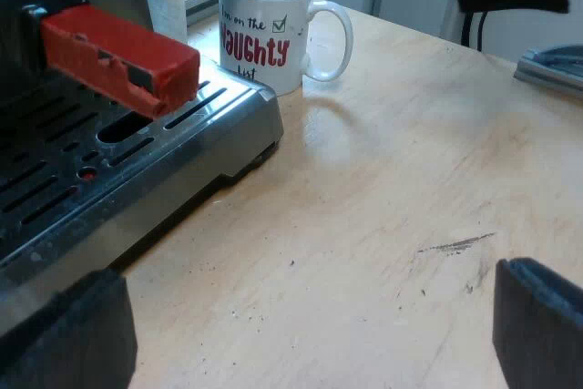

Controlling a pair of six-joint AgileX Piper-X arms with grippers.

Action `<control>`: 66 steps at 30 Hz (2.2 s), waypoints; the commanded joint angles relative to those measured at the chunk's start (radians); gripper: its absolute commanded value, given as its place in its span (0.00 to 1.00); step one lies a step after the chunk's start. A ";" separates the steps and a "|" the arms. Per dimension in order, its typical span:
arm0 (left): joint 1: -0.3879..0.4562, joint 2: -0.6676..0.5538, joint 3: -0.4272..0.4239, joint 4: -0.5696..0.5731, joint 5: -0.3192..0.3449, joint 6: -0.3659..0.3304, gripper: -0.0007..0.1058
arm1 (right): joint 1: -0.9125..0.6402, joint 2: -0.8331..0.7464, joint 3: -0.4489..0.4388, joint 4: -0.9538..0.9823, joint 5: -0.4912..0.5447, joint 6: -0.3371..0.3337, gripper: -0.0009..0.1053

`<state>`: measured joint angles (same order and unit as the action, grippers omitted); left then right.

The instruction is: Place mug into machine

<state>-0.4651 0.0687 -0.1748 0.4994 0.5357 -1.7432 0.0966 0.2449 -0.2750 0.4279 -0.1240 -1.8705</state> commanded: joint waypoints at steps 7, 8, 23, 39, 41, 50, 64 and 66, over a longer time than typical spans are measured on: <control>-0.004 0.003 -0.004 -0.013 0.008 -0.002 0.77 | 0.003 0.142 0.111 -0.338 0.061 -0.014 0.63; -0.004 0.003 -0.004 -0.013 0.008 -0.002 0.77 | 0.003 0.175 0.115 -0.368 0.061 -0.014 0.63; -0.004 0.003 -0.004 -0.013 0.008 -0.002 0.77 | 0.003 0.709 0.112 -0.850 0.051 -0.011 0.63; -0.004 0.003 -0.004 -0.013 0.001 -0.002 0.77 | 0.003 1.102 -0.046 -1.008 0.006 -0.011 0.63; -0.004 0.003 -0.004 -0.013 -0.002 -0.002 0.77 | 0.003 1.124 -0.057 -1.015 0.006 -0.011 0.63; -0.004 0.003 -0.004 -0.011 -0.004 -0.002 0.77 | 0.003 1.161 -0.072 -1.006 0.006 -0.011 0.15; -0.004 0.003 -0.004 -0.011 -0.094 -0.002 0.77 | 0.003 0.860 -0.072 -0.715 0.006 0.005 0.01; -0.004 0.003 -0.004 -0.011 -0.132 -0.002 0.77 | 0.006 0.761 -0.072 -0.619 0.006 0.005 0.01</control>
<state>-0.4651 0.0687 -0.1748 0.4994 0.4300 -1.7432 0.0966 1.0785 -0.3377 -0.2303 -0.1068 -1.8539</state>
